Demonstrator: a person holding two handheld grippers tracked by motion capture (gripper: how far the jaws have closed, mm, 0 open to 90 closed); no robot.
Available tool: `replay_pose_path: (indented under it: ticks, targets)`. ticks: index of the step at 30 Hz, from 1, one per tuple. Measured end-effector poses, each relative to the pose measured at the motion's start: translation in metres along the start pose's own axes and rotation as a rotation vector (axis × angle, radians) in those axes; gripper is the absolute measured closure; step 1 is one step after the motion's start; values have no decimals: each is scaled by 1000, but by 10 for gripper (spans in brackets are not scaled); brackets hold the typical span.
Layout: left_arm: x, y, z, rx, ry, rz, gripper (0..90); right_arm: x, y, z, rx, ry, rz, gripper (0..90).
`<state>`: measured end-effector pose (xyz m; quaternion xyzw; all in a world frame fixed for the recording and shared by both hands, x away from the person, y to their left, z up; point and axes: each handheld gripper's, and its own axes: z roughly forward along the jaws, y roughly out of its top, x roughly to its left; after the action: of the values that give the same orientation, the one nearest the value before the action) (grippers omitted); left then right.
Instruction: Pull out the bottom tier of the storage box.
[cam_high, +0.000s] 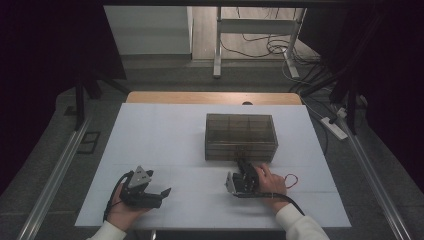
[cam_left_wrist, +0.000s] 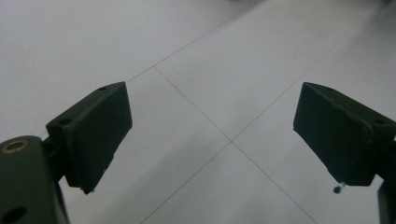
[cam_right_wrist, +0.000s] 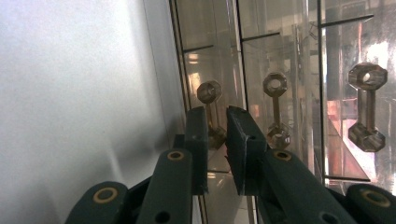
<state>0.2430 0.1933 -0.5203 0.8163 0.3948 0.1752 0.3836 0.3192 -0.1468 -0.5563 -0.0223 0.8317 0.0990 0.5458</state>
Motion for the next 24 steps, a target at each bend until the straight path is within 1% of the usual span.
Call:
replay_pose_path:
  ticks: [1,7,10,11,13,19,24]
  targets:
    - [0,0,0,0,0,0,107,0,0,-1,9,0,-3,778]
    - [0,0,0,0,-1,1,107,1,1,-3,2,6,0,776]
    - [0,0,0,0,0,0,107,1,1,-3,10,19,-2,776]
    - [0,0,0,0,0,0,107,1,1,-4,10,7,-3,776]
    - [-1,0,0,-1,0,1,107,3,0,-4,2,10,8,775]
    - [-1,0,0,-1,1,1,107,3,0,-7,6,10,3,775]
    - [-1,0,0,-1,0,2,106,4,1,-10,-15,-1,0,774]
